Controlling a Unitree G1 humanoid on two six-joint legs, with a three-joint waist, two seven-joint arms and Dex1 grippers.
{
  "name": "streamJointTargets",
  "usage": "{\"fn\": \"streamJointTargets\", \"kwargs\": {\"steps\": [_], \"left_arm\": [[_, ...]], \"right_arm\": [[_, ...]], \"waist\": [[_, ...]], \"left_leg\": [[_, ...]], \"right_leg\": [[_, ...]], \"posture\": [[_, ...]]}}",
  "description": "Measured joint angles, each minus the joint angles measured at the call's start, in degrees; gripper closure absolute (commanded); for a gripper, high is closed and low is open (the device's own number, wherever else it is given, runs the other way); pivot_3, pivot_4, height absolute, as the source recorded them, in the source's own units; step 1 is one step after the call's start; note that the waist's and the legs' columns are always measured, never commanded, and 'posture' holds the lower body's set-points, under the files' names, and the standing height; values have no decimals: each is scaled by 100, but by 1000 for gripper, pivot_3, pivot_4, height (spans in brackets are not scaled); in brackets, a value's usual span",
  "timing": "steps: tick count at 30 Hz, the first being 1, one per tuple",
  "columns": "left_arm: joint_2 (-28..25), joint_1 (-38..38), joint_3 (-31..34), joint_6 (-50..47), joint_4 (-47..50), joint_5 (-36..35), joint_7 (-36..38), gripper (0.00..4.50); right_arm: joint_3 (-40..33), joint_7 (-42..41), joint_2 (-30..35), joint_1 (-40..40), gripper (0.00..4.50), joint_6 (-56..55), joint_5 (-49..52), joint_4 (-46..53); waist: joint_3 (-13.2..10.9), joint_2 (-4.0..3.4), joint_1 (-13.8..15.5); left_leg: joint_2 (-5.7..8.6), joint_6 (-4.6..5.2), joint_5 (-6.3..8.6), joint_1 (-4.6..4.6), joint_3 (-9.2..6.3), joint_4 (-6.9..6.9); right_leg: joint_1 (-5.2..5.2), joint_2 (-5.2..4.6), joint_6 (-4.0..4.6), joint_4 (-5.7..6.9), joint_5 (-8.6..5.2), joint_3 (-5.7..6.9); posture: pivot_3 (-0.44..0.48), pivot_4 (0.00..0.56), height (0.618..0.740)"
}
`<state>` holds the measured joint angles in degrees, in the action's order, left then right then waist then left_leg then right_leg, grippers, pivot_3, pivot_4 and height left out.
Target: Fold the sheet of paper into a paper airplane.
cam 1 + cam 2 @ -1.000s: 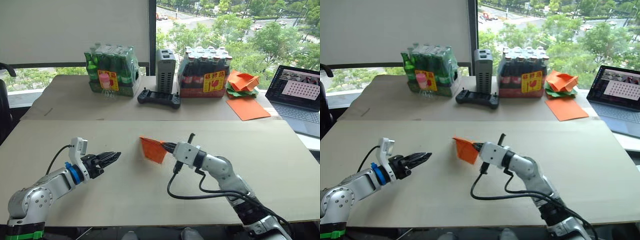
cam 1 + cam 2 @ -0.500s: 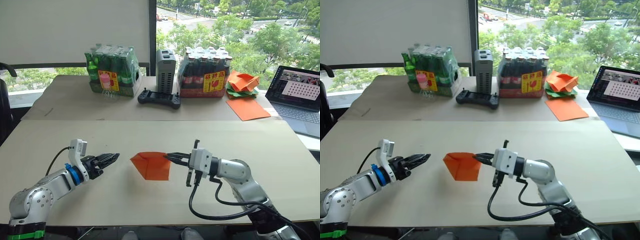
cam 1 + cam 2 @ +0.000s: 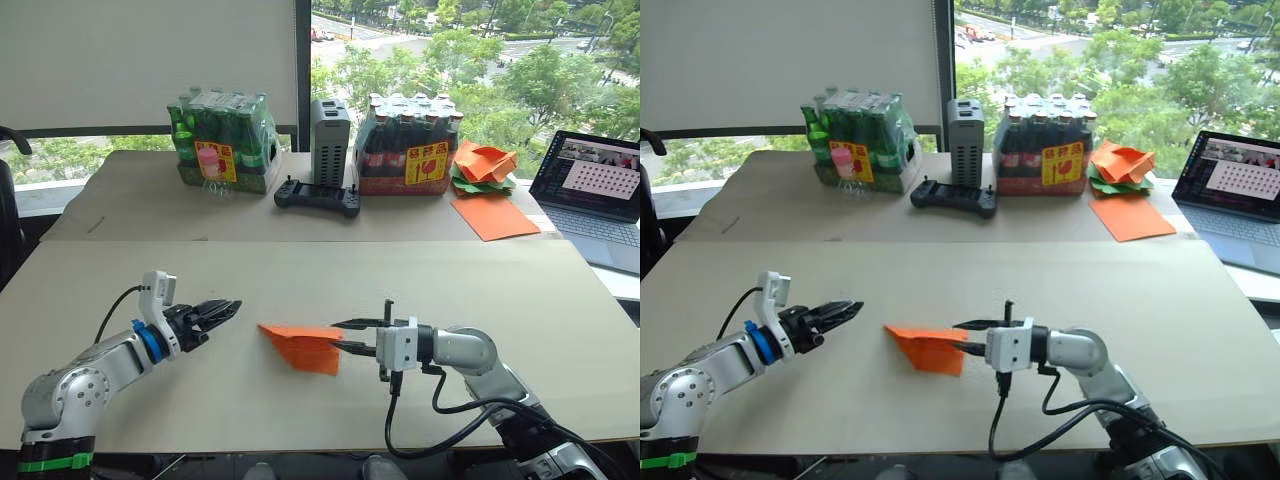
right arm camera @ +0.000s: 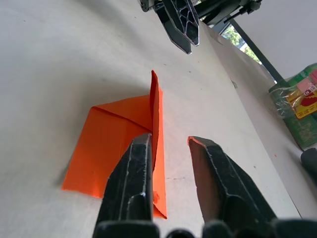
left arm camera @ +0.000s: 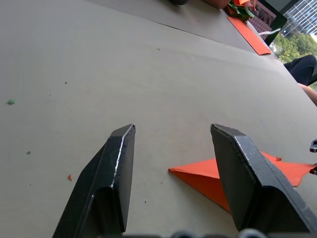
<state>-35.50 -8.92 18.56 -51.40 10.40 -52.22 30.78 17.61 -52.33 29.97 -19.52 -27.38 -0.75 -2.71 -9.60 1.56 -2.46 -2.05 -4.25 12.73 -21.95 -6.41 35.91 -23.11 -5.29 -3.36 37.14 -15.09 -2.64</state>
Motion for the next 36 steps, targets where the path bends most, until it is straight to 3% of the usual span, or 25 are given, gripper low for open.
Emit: {"fn": "streamJointTargets", "kwargs": {"steps": [7, 11, 15, 16, 17, 18, 28, 36], "left_arm": [[0, -243, -246, -5, 11, 38, 168, 1934], [-1, -388, -437, 3, 11, 46, 469, 3087], [-12, -478, -690, 28, -10, 178, 788, 4433], [-14, -521, -767, 44, -32, 263, 843, 4500], [-13, -617, -900, 95, -104, 373, 941, 4500], [-14, -642, -942, 131, -130, 430, 981, 4500], [-31, -894, -1851, 763, -1026, 1544, 1763, 4500], [-8, -923, -2041, 995, -1168, 1970, 2104, 4500]], "right_arm": [[-6, -236, 48, 323, 2009, 410, 441, 412], [-29, -230, 47, 413, 1958, 691, 594, 640], [-47, -198, 44, 430, 3137, 856, 607, 739], [-55, -185, 44, 452, 3390, 891, 607, 761], [-55, -161, 37, 470, 3928, 938, 607, 785], [-55, -150, 29, 470, 4115, 956, 607, 797], [-83, 17, 35, 536, 4115, 1055, 584, 971], [-149, 51, 131, 600, 4115, 1055, 508, 971]], "waist": [[0, 0, 4], [0, 0, 3], [0, 0, 1], [0, 0, 2], [0, 0, 7], [0, 0, 6], [0, 0, 2], [0, 0, 3]], "left_leg": [[0, 0, 0, 0, 0, 1], [0, 0, 0, 0, 0, 2], [0, 0, 0, 0, 0, 1], [0, 0, 0, 0, 0, 2], [1, 0, 0, -1, 0, 2], [1, 0, 0, -1, 0, 3], [1, 0, 0, -1, 0, 3], [2, 0, 0, -2, 0, 4]], "right_leg": [[1, 0, 0, 1, 0, 0], [1, 0, 0, 1, 0, 0], [0, 1, 0, 1, 0, 0], [1, 1, 0, 1, 0, 0], [1, 1, 0, 1, 0, 0], [1, 1, 0, 1, 0, 0], [1, 1, -1, 0, 0, 0], [1, 1, -1, 1, 0, 0]], "posture": [[0, 150, 740], [0, 150, 740], [0, 150, 740], [0, 150, 740], [0, 150, 740], [0, 150, 740], [0, 150, 740], [0, 150, 740]]}}
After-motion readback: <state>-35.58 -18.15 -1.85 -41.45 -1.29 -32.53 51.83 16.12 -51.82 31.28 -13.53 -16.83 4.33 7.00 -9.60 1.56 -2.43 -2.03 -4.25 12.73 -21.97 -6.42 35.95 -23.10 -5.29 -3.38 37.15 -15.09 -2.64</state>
